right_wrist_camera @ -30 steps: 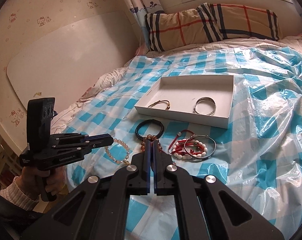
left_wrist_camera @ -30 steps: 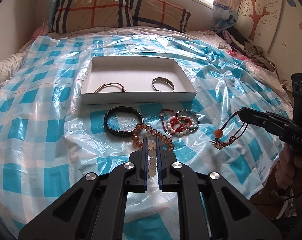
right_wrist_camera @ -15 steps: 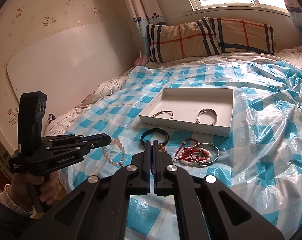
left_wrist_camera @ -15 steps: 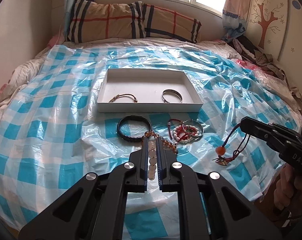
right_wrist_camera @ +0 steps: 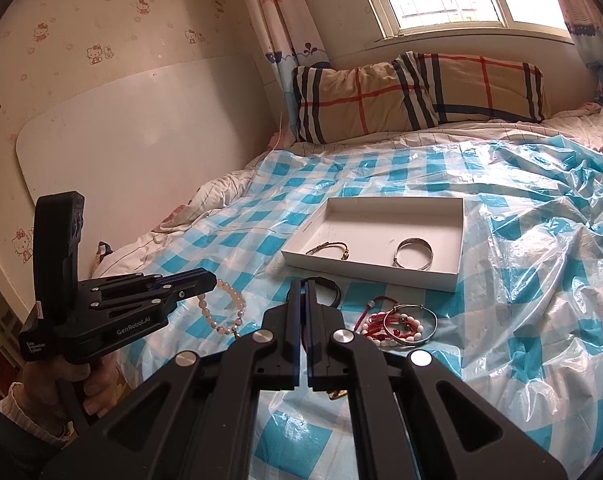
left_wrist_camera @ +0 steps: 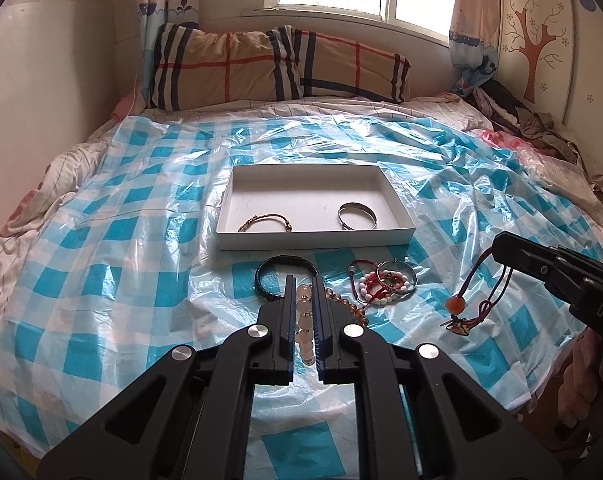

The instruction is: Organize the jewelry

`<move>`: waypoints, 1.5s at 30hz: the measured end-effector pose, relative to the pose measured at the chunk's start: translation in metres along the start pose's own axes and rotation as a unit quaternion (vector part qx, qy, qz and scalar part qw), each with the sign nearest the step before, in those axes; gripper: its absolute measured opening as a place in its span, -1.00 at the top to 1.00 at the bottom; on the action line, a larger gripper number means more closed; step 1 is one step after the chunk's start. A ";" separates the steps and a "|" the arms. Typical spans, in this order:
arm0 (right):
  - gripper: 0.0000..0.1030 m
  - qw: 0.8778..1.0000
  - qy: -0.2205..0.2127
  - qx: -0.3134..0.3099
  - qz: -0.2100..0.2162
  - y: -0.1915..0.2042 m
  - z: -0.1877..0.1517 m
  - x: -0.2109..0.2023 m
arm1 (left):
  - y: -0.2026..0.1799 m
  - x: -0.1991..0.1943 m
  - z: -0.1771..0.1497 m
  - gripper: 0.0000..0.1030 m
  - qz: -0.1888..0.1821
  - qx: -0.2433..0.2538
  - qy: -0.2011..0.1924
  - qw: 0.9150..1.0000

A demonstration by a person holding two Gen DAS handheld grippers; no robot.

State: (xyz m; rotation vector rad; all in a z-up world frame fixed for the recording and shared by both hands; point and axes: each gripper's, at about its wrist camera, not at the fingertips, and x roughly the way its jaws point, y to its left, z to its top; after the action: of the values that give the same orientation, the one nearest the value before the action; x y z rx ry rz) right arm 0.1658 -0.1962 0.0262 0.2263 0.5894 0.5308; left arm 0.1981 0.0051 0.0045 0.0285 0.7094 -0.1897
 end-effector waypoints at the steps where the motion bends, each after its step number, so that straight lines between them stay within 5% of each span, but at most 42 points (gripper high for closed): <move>1: 0.95 1.000 -0.001 -0.002 0.000 0.001 0.001 0.000 | 0.000 -0.001 0.000 0.86 0.000 -0.001 -0.001 1.000; 45: 0.95 1.000 -0.011 -0.002 0.009 0.009 0.007 -0.001 | 0.005 0.000 0.004 0.86 0.013 -0.006 -0.009 1.000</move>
State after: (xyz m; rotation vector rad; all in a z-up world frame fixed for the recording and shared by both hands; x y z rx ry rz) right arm 0.1653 -0.1901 0.0356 0.2326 0.5654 0.5466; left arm 0.2019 0.0099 0.0074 0.0239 0.6923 -0.1600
